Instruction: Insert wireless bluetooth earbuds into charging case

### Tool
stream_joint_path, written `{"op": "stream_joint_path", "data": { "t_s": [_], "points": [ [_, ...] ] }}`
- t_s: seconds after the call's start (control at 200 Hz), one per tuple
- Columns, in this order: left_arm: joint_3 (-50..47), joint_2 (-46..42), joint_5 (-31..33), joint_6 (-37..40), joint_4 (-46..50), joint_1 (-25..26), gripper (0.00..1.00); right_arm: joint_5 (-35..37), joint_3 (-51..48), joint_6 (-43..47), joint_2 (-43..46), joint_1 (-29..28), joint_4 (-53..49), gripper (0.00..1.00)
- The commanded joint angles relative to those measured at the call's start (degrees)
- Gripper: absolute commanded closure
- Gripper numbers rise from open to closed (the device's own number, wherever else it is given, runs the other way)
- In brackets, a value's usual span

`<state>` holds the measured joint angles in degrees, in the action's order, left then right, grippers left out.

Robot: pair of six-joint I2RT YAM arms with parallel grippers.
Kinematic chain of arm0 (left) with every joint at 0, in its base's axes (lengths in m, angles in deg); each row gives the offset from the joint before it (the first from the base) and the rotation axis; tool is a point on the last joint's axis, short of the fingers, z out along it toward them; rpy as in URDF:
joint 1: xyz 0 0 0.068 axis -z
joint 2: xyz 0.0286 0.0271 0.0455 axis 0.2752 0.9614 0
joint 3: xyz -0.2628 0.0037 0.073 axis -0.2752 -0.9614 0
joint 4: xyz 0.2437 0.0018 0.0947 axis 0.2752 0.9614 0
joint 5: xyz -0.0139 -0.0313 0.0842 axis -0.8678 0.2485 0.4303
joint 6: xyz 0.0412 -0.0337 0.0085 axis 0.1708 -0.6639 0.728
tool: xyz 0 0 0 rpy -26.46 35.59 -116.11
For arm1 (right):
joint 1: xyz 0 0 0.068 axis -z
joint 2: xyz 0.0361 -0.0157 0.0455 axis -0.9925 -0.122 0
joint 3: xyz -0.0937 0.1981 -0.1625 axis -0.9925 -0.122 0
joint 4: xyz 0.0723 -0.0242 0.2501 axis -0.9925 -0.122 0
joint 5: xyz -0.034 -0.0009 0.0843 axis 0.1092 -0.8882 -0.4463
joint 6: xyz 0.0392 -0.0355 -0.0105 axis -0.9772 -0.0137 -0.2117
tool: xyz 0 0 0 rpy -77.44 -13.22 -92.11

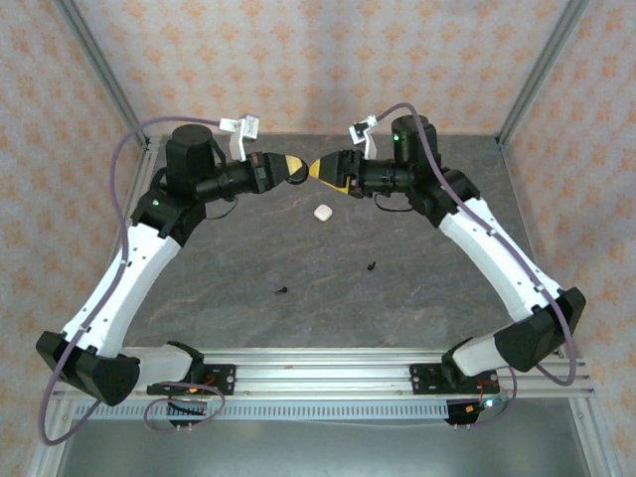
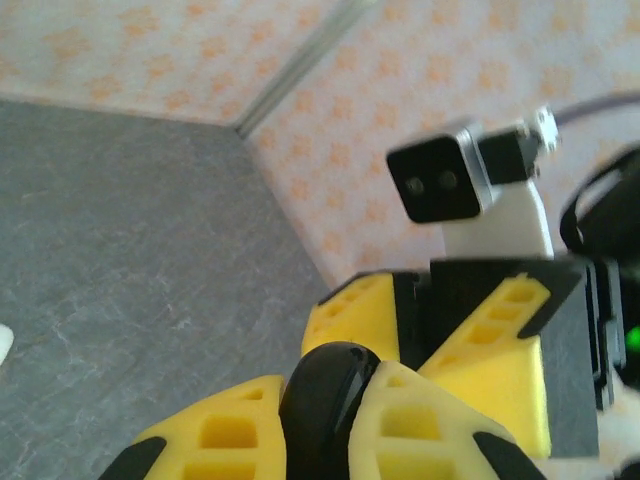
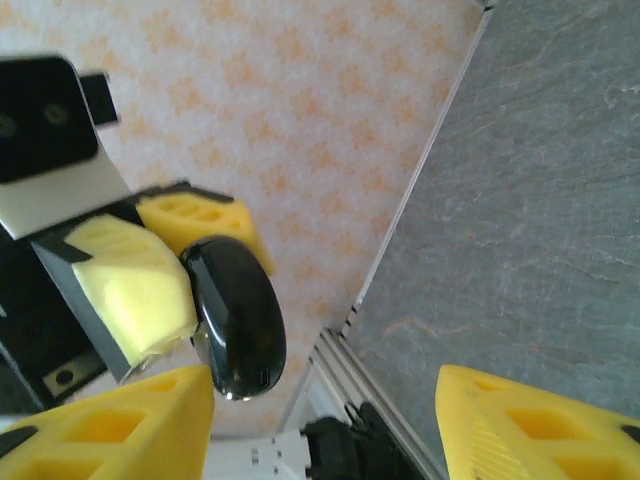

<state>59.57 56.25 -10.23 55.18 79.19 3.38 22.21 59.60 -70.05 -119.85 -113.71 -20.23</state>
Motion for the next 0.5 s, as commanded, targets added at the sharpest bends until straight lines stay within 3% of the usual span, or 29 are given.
{"op": "stream_joint_path", "data": {
  "t_s": [0.0,0.09,0.18,0.495],
  "points": [
    [7.12,1.87,-9.73,22.17,17.03,-0.21,1.00,-5.73,4.99,15.97,0.78,-0.89,-15.15,0.43],
    [11.95,4.17,-15.00,29.84,23.42,-0.21,1.00,-7.01,5.52,17.20,0.31,-3.18,-15.13,0.48],
    [12.80,4.81,-21.49,34.98,23.94,-0.20,1.00,-7.80,4.99,17.66,0.17,-5.51,-13.25,0.57],
    [11.82,3.08,-23.04,40.01,25.77,-0.11,1.00,-9.18,3.24,15.05,0.91,-6.64,-6.39,0.72]
  ]
}}
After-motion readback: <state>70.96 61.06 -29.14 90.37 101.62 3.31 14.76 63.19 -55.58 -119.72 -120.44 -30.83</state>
